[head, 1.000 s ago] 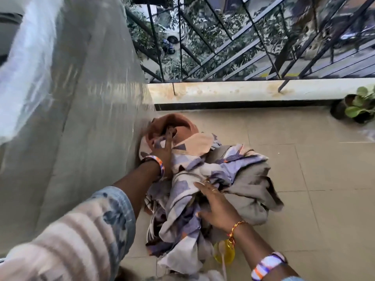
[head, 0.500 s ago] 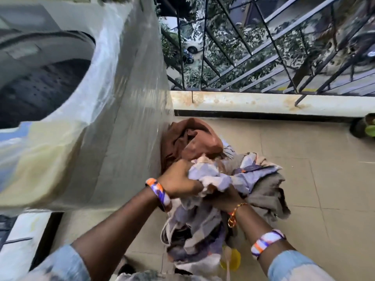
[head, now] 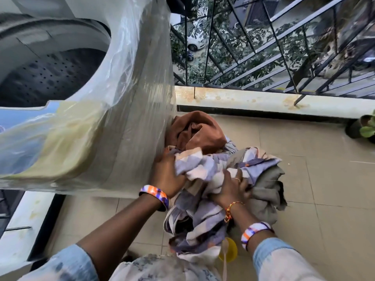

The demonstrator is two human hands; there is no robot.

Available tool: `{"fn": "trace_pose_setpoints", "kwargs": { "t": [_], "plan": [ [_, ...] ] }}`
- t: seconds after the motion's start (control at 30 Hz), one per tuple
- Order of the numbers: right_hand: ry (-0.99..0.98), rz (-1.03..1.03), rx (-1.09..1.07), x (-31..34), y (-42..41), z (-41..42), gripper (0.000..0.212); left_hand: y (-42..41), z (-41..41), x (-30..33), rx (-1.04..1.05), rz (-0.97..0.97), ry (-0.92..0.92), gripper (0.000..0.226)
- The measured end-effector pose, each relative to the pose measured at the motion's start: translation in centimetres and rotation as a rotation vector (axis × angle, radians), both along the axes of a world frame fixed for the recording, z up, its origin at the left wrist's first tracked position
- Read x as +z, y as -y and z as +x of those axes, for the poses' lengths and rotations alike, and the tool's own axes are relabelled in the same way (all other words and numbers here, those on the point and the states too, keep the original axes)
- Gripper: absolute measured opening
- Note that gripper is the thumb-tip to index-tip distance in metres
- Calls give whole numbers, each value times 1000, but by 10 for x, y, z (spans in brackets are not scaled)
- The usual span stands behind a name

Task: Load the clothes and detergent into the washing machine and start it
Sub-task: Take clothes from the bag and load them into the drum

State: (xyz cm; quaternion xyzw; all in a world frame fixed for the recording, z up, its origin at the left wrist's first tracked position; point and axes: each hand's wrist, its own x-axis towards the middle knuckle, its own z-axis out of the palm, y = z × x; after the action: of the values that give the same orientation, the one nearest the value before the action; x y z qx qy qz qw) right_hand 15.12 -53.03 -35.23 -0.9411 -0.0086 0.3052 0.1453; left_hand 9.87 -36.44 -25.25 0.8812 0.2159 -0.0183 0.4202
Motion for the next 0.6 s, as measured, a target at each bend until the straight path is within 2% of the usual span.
{"fn": "trace_pose_setpoints", "kwargs": {
  "t": [0.03,0.1,0.13,0.2,0.27,0.33,0.4,0.43,0.47,0.53,0.6],
  "plan": [
    [24,-36,-8,0,5,-3,78,-4,-3,-6,19,6,15,62],
    [80,51,12,-9,19,-14,50,-9,-14,-17,24,8,19,59],
    [101,128,2,-17,25,-18,45,-10,-17,-22,11,3,25,61],
    [113,355,-162,-14,27,-21,35,-11,-22,-29,-9,-76,38,62],
    [149,561,-290,1,21,-22,13,-11,-24,-31,-9,-172,40,62],
    [141,721,-340,25,9,-22,22,-10,-23,-35,-14,-132,-20,66],
    [116,945,-420,54,-3,-19,24,-6,-20,-31,0,-41,-217,78],
    [95,1051,-454,70,-7,-16,25,-2,-19,-24,8,-126,-259,77],
    [63,1152,-460,84,-11,-12,25,2,-17,-14,31,-313,-218,64],
    [-4,1313,-414,110,-18,-6,25,11,-12,13,38,-627,-94,27],
    [-74,1458,-339,134,-29,-1,29,14,-5,43,75,-1064,62,10]
  ]
}}
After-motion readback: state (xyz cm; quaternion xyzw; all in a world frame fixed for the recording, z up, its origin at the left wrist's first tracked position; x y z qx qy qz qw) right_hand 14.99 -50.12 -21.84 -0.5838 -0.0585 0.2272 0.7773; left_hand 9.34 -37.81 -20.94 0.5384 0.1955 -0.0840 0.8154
